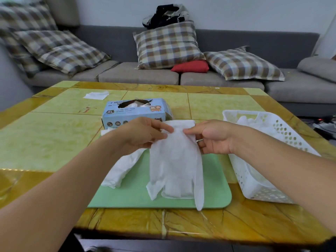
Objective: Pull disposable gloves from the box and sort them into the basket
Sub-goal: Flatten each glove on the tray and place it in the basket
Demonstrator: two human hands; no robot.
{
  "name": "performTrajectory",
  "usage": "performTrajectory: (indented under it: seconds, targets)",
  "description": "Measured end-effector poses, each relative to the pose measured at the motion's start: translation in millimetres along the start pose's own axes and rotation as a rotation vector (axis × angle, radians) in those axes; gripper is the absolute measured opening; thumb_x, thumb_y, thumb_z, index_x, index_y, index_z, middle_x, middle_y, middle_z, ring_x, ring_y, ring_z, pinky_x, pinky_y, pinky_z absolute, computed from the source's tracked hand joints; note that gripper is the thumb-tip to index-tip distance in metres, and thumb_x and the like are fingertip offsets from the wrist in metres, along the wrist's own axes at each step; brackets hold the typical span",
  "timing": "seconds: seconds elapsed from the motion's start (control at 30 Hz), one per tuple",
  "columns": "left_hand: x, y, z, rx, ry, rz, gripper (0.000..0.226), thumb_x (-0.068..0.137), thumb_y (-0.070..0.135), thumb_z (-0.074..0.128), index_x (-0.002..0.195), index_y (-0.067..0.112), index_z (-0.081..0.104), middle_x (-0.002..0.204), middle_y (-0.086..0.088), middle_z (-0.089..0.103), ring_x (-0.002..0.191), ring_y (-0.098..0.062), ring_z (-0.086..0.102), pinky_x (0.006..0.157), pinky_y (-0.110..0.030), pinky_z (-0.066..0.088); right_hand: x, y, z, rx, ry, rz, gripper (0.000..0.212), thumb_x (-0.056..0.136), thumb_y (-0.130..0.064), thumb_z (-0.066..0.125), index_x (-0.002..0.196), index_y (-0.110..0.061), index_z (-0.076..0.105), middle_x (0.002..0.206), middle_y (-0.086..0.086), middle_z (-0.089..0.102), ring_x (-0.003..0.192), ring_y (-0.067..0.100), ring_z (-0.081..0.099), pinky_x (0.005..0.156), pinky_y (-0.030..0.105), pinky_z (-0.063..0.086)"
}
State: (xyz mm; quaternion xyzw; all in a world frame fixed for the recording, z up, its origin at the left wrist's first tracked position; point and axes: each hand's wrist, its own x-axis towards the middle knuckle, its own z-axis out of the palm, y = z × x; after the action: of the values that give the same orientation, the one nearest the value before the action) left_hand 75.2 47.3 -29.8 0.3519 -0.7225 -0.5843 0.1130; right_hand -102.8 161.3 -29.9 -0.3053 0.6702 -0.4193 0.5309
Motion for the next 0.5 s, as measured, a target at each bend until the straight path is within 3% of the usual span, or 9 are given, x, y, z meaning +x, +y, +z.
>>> performTrajectory:
  seconds: [0.1,0.17,0.23,0.3,0.4,0.5]
  targets:
    - [12,0,4,-0.003,0.135,0.205,0.026,0.094,0.002,0.065,0.108,0.022,0.074,0.091,-0.003,0.066,0.072,-0.008,0.058,0.072,-0.022,0.050,8,-11,1,0.011,0.146,-0.178,0.012,0.099,-0.016,0.062,0.105,-0.008,0.066,0.105,0.013,0.071,0.083,0.023,0.065,0.077,0.033,0.053]
    - [8,13,-1,-0.025,0.227,0.459,0.030,0.096,0.005,0.064,0.117,0.025,0.072,0.101,0.001,0.074,0.085,-0.005,0.064,0.078,-0.018,0.053,2,-25,-1,0.027,0.207,-0.480,0.022,0.100,-0.016,0.060,0.113,-0.001,0.069,0.111,0.014,0.074,0.091,0.022,0.069,0.080,0.031,0.055]
    - [-3,27,-8,0.056,0.305,0.698,0.033,0.096,0.008,0.065,0.123,0.028,0.069,0.116,0.014,0.072,0.109,-0.001,0.064,0.089,-0.014,0.050,-14,-39,-4,-0.022,0.253,-0.787,0.020,0.100,-0.013,0.061,0.114,-0.004,0.072,0.112,0.011,0.075,0.099,0.018,0.071,0.088,0.030,0.057]
    - [-9,28,-11,0.126,0.314,0.799,0.034,0.097,0.009,0.065,0.124,0.030,0.067,0.125,0.018,0.068,0.121,-0.002,0.061,0.103,-0.022,0.047,-25,-42,-6,-0.151,0.292,-0.966,0.014,0.097,-0.010,0.065,0.107,-0.009,0.074,0.108,0.009,0.076,0.096,0.012,0.069,0.089,0.029,0.055]
    - [-7,4,-10,0.354,0.239,0.730,0.033,0.096,0.013,0.066,0.120,0.036,0.068,0.122,0.028,0.065,0.115,0.010,0.059,0.105,-0.019,0.045,-15,-21,-10,-0.379,0.289,-0.887,0.010,0.090,-0.008,0.073,0.098,-0.011,0.078,0.098,0.006,0.078,0.083,0.006,0.065,0.079,0.026,0.054]
    - [3,-27,-6,0.593,0.026,0.605,0.030,0.095,0.017,0.068,0.118,0.036,0.072,0.122,0.026,0.067,0.112,0.008,0.061,0.104,-0.028,0.049,5,10,-19,-0.616,0.192,-0.669,0.007,0.085,-0.009,0.079,0.088,-0.014,0.081,0.089,0.007,0.078,0.078,0.007,0.063,0.078,0.038,0.055]
